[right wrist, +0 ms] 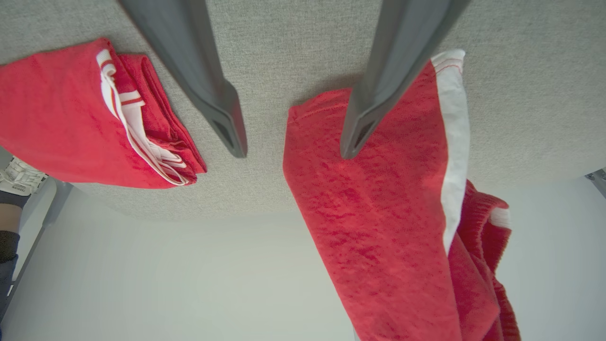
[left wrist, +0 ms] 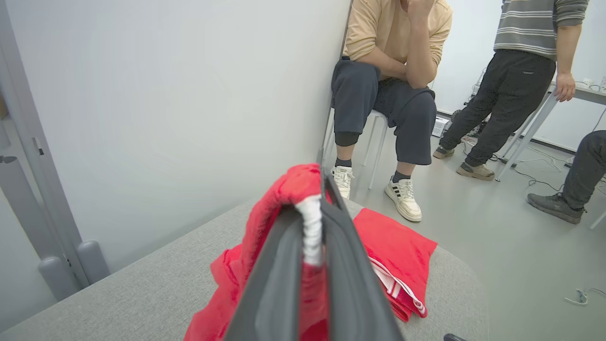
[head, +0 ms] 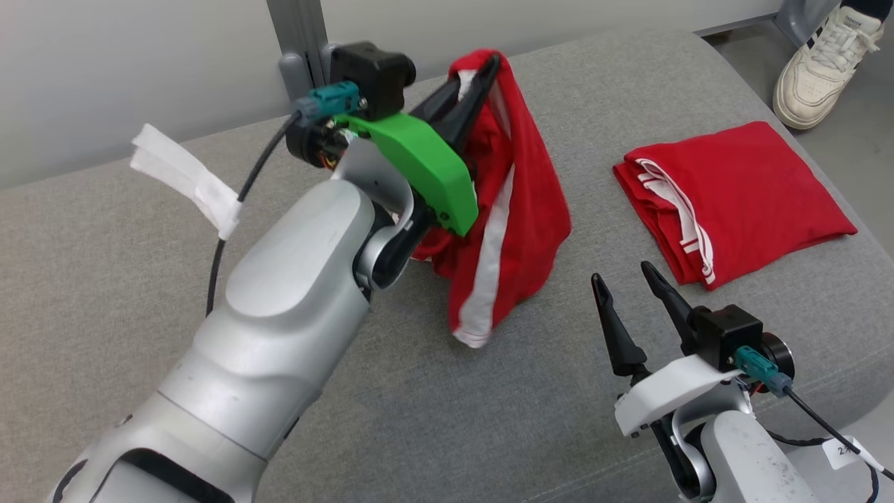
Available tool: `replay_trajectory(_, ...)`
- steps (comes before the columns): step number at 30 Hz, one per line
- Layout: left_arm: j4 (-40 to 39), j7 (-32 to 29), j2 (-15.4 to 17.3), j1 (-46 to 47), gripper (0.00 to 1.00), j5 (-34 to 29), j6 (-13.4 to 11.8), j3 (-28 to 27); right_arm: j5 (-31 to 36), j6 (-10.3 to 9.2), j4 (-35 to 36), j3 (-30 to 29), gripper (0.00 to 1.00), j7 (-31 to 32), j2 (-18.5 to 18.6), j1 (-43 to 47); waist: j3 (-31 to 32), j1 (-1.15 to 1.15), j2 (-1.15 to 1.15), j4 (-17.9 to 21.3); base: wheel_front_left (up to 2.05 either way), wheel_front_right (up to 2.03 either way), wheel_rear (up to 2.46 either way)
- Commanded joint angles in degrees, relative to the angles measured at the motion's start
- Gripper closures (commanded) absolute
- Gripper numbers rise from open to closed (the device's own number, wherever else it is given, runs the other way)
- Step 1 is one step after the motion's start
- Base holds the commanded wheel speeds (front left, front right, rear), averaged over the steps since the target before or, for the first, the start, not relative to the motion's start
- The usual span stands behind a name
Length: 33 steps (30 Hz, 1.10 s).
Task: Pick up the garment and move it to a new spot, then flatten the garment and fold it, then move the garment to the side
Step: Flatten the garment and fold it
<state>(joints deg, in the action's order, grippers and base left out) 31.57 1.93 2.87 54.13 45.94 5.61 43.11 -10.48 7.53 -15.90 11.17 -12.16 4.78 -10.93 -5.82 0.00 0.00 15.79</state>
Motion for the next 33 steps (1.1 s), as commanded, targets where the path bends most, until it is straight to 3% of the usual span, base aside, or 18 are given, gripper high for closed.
replay_trajectory(1,0.1,0.9,0.1,1.8,1.0,1.5,-1.7,0.6,0.2,-0.09,0.3,0.1,0.0,0.1,0.0,-0.5,-0.1,0.0,0.0,0.2,0.0,0.0,0.0)
replay_trajectory(5,-0.3,3.2,0.2,4.6,1.0,6.5,-6.2,2.3,0.5,-0.09,0.6,-0.8,0.0,0.2,-0.1,0.0,-0.9,0.0,0.0,-0.8,0.0,0.0,0.0)
replay_trajectory(9,5.9,0.9,0.4,3.4,1.0,5.5,-9.8,6.1,0.3,-0.09,1.1,-1.2,0.0,-0.1,-0.2,-0.9,-2.5,0.0,0.0,-3.4,0.0,0.0,0.0)
replay_trajectory(14,12.3,-2.2,1.7,-2.4,1.0,8.3,-8.3,7.1,0.7,-0.09,1.4,-1.7,0.0,-0.2,0.0,-0.9,-3.5,0.0,0.0,-7.4,0.0,0.0,0.0)
replay_trajectory(22,11.3,-1.1,4.4,-12.6,1.0,12.9,-5.5,5.4,0.9,-0.09,1.9,-1.7,0.0,0.4,0.1,-0.2,-2.9,0.0,0.0,-12.1,0.0,0.0,0.0)
replay_trajectory(33,3.8,4.0,11.2,-22.3,1.0,11.6,-10.0,5.1,0.9,-0.09,2.6,-1.6,0.0,1.2,0.4,0.7,-1.7,0.0,0.0,-13.9,0.0,0.0,0.0)
